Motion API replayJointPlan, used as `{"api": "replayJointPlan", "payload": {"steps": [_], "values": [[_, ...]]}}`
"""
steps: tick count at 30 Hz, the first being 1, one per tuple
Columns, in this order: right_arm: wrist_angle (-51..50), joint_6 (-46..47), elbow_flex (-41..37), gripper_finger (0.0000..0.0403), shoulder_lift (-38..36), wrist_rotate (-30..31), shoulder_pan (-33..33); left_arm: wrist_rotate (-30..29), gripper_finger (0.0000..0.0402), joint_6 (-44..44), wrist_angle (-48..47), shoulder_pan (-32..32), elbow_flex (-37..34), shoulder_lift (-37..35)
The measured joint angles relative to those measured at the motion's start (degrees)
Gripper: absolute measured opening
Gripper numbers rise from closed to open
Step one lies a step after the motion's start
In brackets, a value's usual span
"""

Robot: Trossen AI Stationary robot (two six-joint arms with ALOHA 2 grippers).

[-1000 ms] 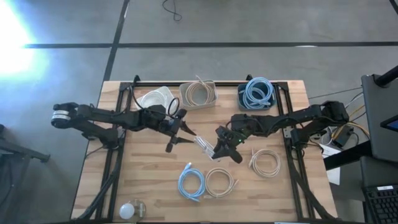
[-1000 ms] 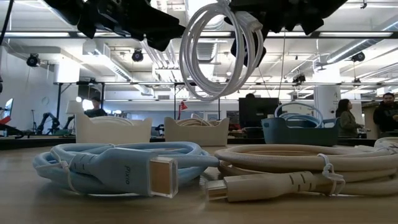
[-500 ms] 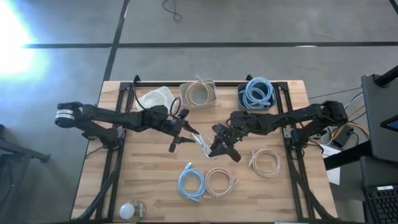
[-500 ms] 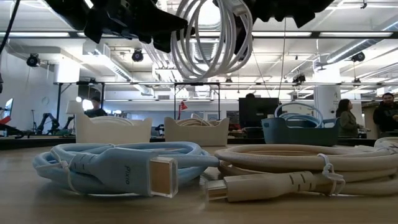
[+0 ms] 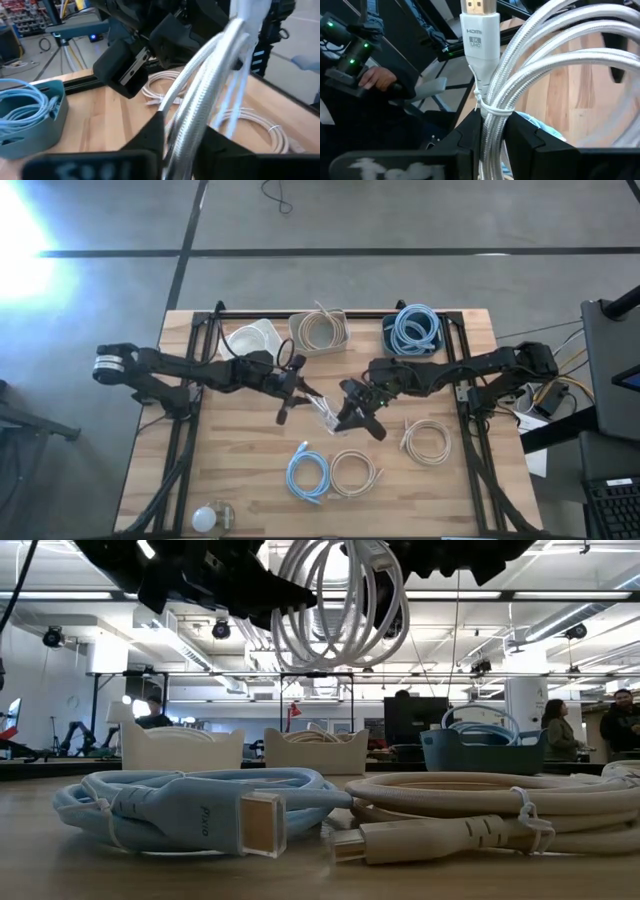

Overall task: Sort HDMI cables
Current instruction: Put the white HDMI cable into the white bin

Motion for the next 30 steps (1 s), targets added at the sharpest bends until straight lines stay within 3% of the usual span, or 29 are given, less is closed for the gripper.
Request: {"api": "replayJointPlan", "payload": {"steps": [4, 12, 21, 24, 30], "values": [[-1.1, -0.2, 0.0, 0.0074, 0.0, 0.2, -0.1, -3.7, 0.0013, 0.2, -0.5, -0.1, 0.0, -0.1], [-3.0, -0.9, 0.0, 0.0132, 0.0, 0.9, -0.1, -8.0, 0.0011, -2.2, -2.6, -0.1, 0.0, -0.3], [-14.3, -3.2, 0.0, 0.0175, -1.0, 9.4, -0.3, -11.1, 0.0013, -3.6, -7.2, 0.0, 0.0, -1.4], [-16.4, -3.3, 0.0, 0.0184, -1.8, 10.0, -0.3, -16.1, 0.0010, -3.0, -12.3, -0.1, 0.0, -3.0], [-19.0, -3.1, -0.1, 0.0189, -2.8, 11.9, -0.3, -32.1, 0.0010, -3.3, -21.7, 0.1, 0.0, -8.5]]}}
